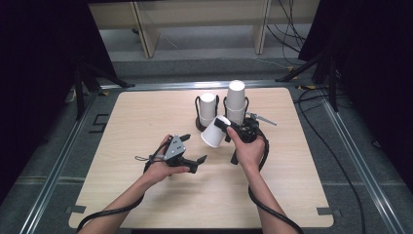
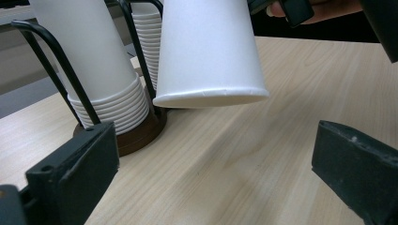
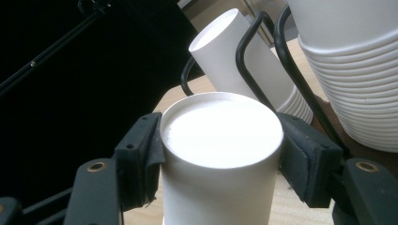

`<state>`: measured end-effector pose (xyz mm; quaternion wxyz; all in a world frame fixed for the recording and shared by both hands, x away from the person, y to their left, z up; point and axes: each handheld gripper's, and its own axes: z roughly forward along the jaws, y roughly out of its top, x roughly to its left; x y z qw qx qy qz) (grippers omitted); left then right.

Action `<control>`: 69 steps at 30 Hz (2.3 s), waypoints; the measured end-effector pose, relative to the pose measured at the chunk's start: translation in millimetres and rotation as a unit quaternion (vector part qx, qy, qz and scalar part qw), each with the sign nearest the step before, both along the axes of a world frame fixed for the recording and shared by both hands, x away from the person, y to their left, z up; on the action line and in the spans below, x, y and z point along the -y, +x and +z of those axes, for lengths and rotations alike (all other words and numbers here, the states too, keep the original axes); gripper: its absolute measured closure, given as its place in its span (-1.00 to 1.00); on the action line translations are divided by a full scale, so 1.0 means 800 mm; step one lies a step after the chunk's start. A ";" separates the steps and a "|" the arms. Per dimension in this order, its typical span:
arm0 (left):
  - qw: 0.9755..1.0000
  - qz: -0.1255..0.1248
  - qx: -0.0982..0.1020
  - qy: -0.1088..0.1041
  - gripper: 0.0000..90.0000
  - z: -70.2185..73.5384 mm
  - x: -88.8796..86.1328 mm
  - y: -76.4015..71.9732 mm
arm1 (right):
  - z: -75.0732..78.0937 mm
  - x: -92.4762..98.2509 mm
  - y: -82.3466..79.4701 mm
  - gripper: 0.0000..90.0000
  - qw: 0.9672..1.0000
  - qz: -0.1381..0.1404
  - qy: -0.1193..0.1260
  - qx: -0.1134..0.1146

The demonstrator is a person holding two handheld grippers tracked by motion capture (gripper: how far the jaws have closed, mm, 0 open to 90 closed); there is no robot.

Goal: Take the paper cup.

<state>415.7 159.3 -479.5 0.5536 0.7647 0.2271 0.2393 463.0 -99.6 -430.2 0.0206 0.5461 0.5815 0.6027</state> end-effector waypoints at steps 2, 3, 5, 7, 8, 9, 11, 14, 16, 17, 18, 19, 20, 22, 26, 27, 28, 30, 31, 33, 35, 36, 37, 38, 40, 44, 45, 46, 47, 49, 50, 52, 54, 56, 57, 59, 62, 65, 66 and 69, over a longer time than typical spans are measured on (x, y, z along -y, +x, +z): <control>1.000 -0.002 0.000 0.000 -0.99 -0.001 0.001 0.000 | 0.000 0.001 0.000 -0.21 1.000 0.004 0.003 -0.001; 1.000 -0.003 0.001 0.001 -0.99 -0.001 0.001 0.000 | 0.000 0.001 0.000 -0.21 1.000 0.005 0.005 -0.004; 1.000 -0.003 0.001 0.001 -0.99 -0.001 0.002 -0.001 | 0.000 0.003 0.000 -0.21 1.000 0.003 0.015 -0.012; 1.000 -0.004 0.003 0.000 -0.98 0.000 0.002 -0.001 | -0.001 0.004 -0.001 -0.21 0.999 0.000 0.030 -0.020; 1.000 -0.004 0.004 -0.002 -0.98 0.000 0.002 -0.001 | -0.003 0.006 0.001 -0.21 1.000 -0.002 0.024 -0.011; 1.000 -0.004 0.004 -0.003 -0.98 0.000 0.003 -0.001 | -0.003 0.007 0.000 -0.21 1.000 -0.005 0.020 -0.014; 1.000 -0.005 0.005 -0.003 -0.98 0.000 0.003 -0.002 | -0.004 0.009 0.000 -0.21 1.000 -0.004 0.028 -0.013; 1.000 -0.005 0.006 -0.001 -0.98 -0.001 0.003 -0.003 | -0.006 0.013 -0.001 -0.21 0.999 -0.005 0.046 -0.019; 1.000 -0.006 0.005 -0.001 -0.98 -0.002 0.002 -0.003 | -0.007 0.016 -0.001 -0.21 0.999 -0.010 0.043 -0.013; 1.000 -0.006 0.005 0.000 -0.98 -0.002 0.002 -0.004 | -0.006 0.018 -0.002 -0.21 0.999 -0.011 0.041 -0.016; 1.000 -0.008 0.007 -0.006 -0.98 -0.003 0.002 -0.003 | -0.007 0.020 -0.002 -0.21 0.999 -0.011 0.045 -0.013; 1.000 -0.009 0.007 -0.006 -0.98 -0.003 0.002 -0.004 | -0.007 0.022 -0.002 -0.21 0.999 -0.012 0.050 -0.015; 1.000 -0.009 0.008 -0.007 -0.98 -0.003 0.002 -0.004 | -0.006 0.023 -0.003 -0.21 0.998 -0.016 0.049 -0.019; 1.000 -0.009 0.006 0.000 -0.99 -0.003 0.001 -0.005 | -0.005 0.027 -0.005 -0.21 0.997 -0.018 0.065 -0.029; 1.000 -0.011 0.006 -0.002 -0.99 -0.003 0.000 -0.005 | -0.006 0.035 -0.004 -0.21 0.998 -0.026 0.058 -0.016; 1.000 -0.009 0.008 -0.003 -0.99 -0.003 0.001 -0.005 | -0.006 0.037 -0.004 -0.21 0.998 -0.028 0.057 -0.015; 1.000 -0.008 0.009 -0.003 -0.99 -0.003 0.001 -0.005 | -0.005 0.039 -0.005 -0.21 0.997 -0.026 0.068 -0.023; 1.000 -0.008 0.010 -0.003 -1.00 -0.003 0.000 -0.004 | -0.005 0.040 -0.007 -0.21 0.996 -0.030 0.080 -0.035; 1.000 -0.008 0.011 -0.004 -1.00 -0.003 0.001 -0.005 | -0.005 0.042 -0.007 -0.21 0.996 -0.031 0.077 -0.034; 1.000 -0.011 0.013 -0.007 -1.00 -0.003 0.002 -0.005 | -0.006 0.044 -0.007 -0.21 0.995 -0.033 0.082 -0.039; 1.000 -0.013 0.012 -0.008 -1.00 -0.003 0.002 -0.006 | -0.008 0.047 -0.007 -0.21 0.996 -0.034 0.075 -0.034; 1.000 -0.014 0.011 -0.007 -1.00 -0.003 0.002 -0.006 | -0.007 0.046 -0.008 -0.21 0.994 -0.034 0.090 -0.041; 1.000 -0.015 0.012 -0.006 -1.00 -0.003 0.002 -0.006 | -0.008 0.048 -0.008 -0.21 0.996 -0.038 0.077 -0.039; 1.000 -0.014 0.012 -0.006 -1.00 -0.003 0.003 -0.006 | -0.009 0.048 -0.008 -0.21 0.995 -0.037 0.086 -0.040; 1.000 -0.014 0.012 -0.007 -1.00 -0.003 0.003 -0.005 | -0.009 0.050 -0.008 -0.21 0.996 -0.037 0.078 -0.038; 1.000 -0.018 0.008 -0.010 -1.00 -0.003 0.005 -0.003 | -0.012 0.051 -0.008 -0.21 0.996 -0.040 0.076 -0.027; 1.000 -0.021 0.005 -0.010 -1.00 -0.003 0.006 -0.002 | -0.008 0.049 -0.011 -0.21 0.993 -0.039 0.098 -0.055; 1.000 -0.024 0.004 -0.017 -1.00 -0.004 0.008 0.000 | -0.005 0.047 -0.013 -0.21 0.990 -0.039 0.112 -0.075; 0.999 -0.025 -0.002 -0.020 -1.00 -0.004 0.009 0.002 | -0.010 0.048 -0.010 -0.21 0.993 -0.036 0.103 -0.050; 0.999 -0.024 -0.011 -0.030 -1.00 -0.004 0.012 0.008 | -0.009 0.047 -0.011 -0.21 0.993 -0.036 0.102 -0.055; 0.999 -0.024 -0.013 -0.033 -0.99 -0.004 0.014 0.010 | -0.010 0.047 -0.011 -0.21 0.992 -0.031 0.109 -0.048; 0.998 -0.031 -0.026 -0.043 -0.96 -0.005 0.017 0.015 | -0.009 0.048 -0.012 -0.21 0.992 -0.031 0.108 -0.053; 0.997 -0.031 -0.034 -0.055 -0.89 -0.007 0.020 0.019 | -0.009 0.049 -0.012 -0.21 0.994 -0.039 0.093 -0.051; 0.997 -0.031 -0.032 -0.060 -0.86 -0.008 0.024 0.021 | -0.009 0.049 -0.011 -0.21 0.993 -0.038 0.095 -0.052; 0.997 -0.031 -0.034 -0.061 -0.87 -0.007 0.027 0.022 | -0.009 0.050 -0.011 -0.21 0.993 -0.037 0.096 -0.050; 0.997 -0.034 -0.030 -0.065 -0.88 -0.007 0.032 0.024 | -0.008 0.050 -0.012 -0.21 0.992 -0.034 0.112 -0.057; 0.997 -0.036 -0.023 -0.062 -0.93 -0.003 0.039 0.024 | -0.010 0.051 -0.011 -0.21 0.993 -0.039 0.101 -0.047; 0.997 -0.039 -0.020 -0.066 -1.00 0.000 0.048 0.025 | -0.010 0.051 -0.012 -0.21 0.992 -0.042 0.102 -0.056; 0.997 -0.037 -0.021 -0.065 -1.00 0.001 0.050 0.025 | -0.009 0.049 -0.013 -0.21 0.990 -0.036 0.120 -0.063; 0.997 -0.035 -0.021 -0.072 -1.00 0.000 0.056 0.029 | -0.011 0.050 -0.013 -0.21 0.993 -0.035 0.105 -0.049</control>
